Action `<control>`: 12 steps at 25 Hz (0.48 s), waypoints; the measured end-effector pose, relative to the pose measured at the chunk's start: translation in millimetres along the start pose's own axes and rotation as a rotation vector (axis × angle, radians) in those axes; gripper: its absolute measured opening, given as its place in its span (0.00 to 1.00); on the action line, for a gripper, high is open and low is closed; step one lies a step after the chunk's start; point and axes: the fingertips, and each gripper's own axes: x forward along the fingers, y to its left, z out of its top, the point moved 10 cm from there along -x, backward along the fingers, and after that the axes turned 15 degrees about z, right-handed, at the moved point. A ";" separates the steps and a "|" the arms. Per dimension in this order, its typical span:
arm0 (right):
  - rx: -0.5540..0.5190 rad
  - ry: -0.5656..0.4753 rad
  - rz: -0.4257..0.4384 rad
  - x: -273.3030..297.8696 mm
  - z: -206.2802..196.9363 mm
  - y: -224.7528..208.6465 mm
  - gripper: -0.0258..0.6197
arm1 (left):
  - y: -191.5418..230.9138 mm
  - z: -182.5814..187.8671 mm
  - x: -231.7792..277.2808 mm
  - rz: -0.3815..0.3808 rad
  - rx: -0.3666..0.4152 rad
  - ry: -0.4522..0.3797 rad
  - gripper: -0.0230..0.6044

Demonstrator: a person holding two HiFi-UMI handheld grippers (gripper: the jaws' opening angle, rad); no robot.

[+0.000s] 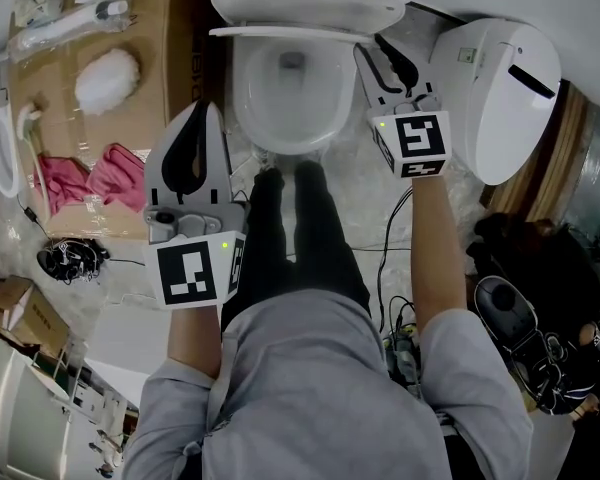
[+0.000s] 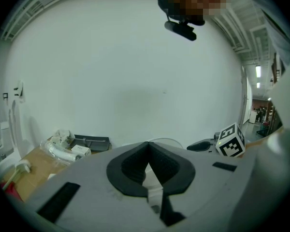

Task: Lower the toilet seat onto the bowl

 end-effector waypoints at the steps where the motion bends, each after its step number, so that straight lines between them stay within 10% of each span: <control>1: -0.001 0.001 0.002 -1.6 -1.7 2.9 0.20 | -0.2 -1.1 -2.5 0.000 0.001 -0.001 0.03; 12: -0.009 0.031 0.028 -19.0 -20.2 36.4 0.20 | -2.5 -14.2 -26.4 -0.008 0.012 0.002 0.03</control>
